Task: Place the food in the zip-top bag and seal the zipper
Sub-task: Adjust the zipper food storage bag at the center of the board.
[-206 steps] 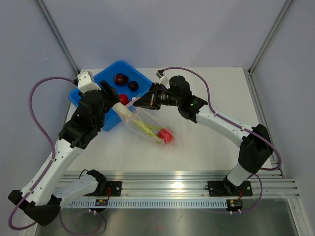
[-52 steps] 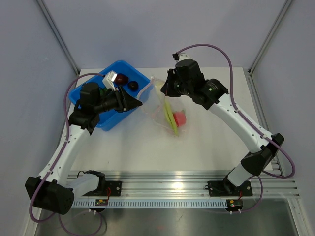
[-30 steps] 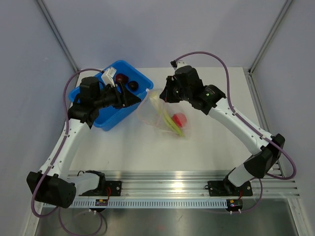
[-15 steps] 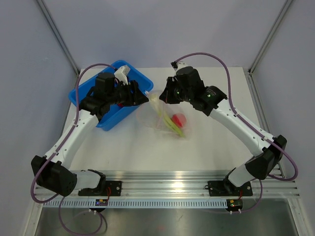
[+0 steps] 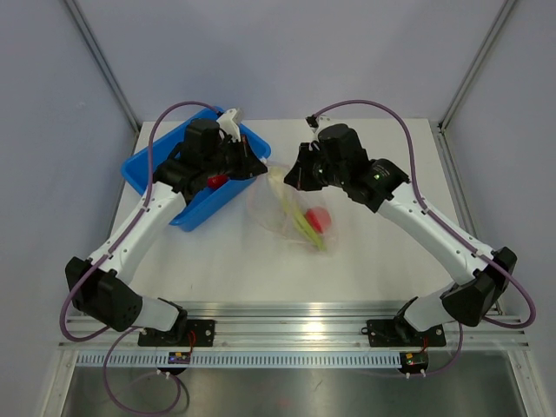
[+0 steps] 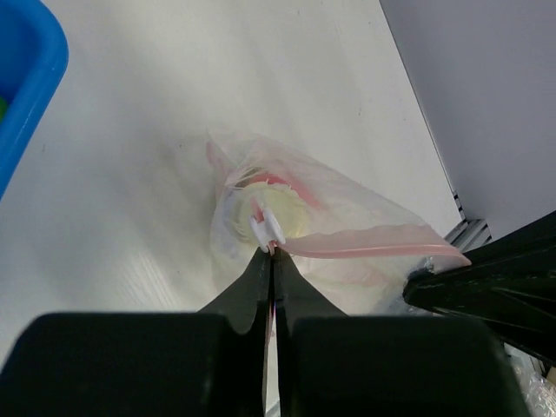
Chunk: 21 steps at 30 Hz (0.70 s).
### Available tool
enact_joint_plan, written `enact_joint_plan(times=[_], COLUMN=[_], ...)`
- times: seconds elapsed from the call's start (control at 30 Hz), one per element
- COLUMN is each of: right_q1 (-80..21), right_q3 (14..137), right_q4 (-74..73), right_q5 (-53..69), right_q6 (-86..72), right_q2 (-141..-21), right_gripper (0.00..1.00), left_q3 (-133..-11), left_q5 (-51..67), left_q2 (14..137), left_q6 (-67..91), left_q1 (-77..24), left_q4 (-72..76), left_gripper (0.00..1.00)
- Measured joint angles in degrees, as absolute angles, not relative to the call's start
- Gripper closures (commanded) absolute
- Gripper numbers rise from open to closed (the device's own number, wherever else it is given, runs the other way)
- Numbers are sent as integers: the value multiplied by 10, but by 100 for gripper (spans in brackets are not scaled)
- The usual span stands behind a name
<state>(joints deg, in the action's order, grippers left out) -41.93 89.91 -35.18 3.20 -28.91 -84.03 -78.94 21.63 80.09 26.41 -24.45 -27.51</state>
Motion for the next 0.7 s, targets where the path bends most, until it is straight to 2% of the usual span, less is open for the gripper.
enact_joint_plan(times=[0.4, 0.43, 0.47, 0.5, 0.57, 0.7], right_q1=[-419, -419, -419, -419, -419, -419], right_q3=[881, 882, 885, 888, 896, 904], right_q4=[-349, -349, -350, -352, -357, -359], right_q5=[37, 36, 34, 30, 23, 18], right_q6=[-289, -290, -293, -296, -303, -320], right_q2=[-824, -824, -824, -824, -824, -826], right_gripper=[100, 100, 100, 100, 100, 100], left_q3=[-811, -818, -828, -836, -853, -872], left_q5=[218, 218, 218, 216, 213, 203], left_q2=[806, 809, 814, 818, 827, 830], left_q6=[266, 266, 264, 258, 251, 235], left_q1=[-247, -247, -247, -247, -247, -245], left_q4=[-278, -278, -281, -284, -293, -325], left_gripper=[100, 89, 59, 43, 24, 19])
